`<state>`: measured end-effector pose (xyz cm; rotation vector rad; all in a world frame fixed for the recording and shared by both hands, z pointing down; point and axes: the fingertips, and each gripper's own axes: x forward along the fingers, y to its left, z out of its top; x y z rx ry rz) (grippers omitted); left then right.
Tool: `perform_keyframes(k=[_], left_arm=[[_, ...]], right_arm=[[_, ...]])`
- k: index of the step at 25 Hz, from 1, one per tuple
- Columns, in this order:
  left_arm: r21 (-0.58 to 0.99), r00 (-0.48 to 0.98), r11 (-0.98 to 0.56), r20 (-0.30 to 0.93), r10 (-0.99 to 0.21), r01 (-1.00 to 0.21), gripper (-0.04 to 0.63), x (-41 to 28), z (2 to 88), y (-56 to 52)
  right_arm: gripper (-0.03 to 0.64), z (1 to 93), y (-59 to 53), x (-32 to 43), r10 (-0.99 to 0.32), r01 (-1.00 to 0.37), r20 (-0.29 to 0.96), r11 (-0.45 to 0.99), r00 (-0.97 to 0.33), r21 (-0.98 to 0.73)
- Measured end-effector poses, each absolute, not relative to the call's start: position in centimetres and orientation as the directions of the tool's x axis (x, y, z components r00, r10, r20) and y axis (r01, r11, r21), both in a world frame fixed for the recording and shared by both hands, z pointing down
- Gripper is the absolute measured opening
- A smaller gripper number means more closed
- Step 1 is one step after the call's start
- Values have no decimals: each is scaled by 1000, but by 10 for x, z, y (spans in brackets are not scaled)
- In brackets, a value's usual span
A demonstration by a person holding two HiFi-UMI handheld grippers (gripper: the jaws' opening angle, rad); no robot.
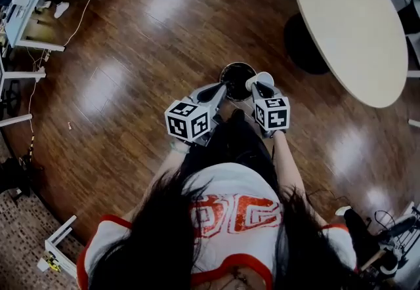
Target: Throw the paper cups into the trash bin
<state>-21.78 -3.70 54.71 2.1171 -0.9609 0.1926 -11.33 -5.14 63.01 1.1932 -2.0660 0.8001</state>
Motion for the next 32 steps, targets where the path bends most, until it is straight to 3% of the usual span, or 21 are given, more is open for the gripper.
perform_keyframes(k=[14, 23, 26, 32], left_arm=[[607, 623, -285, 465, -630, -742, 0, -228, 619, -56], [582, 641, -311, 531, -555, -751, 0, -205, 686, -60], [577, 646, -324, 533, -547, -750, 0, -196, 689, -60], [572, 630, -302, 551, -548, -763, 0, -203, 675, -50]], right_arm=[[29, 784, -75, -109, -390, -882, 823, 398, -412, -253], [36, 840, -64, -124, -287, -846, 859, 463, -424, -263], [118, 850, -63, -122, -264, -843, 867, 467, -422, -268], [86, 821, -65, -111, -328, -874, 829, 346, -453, -342]])
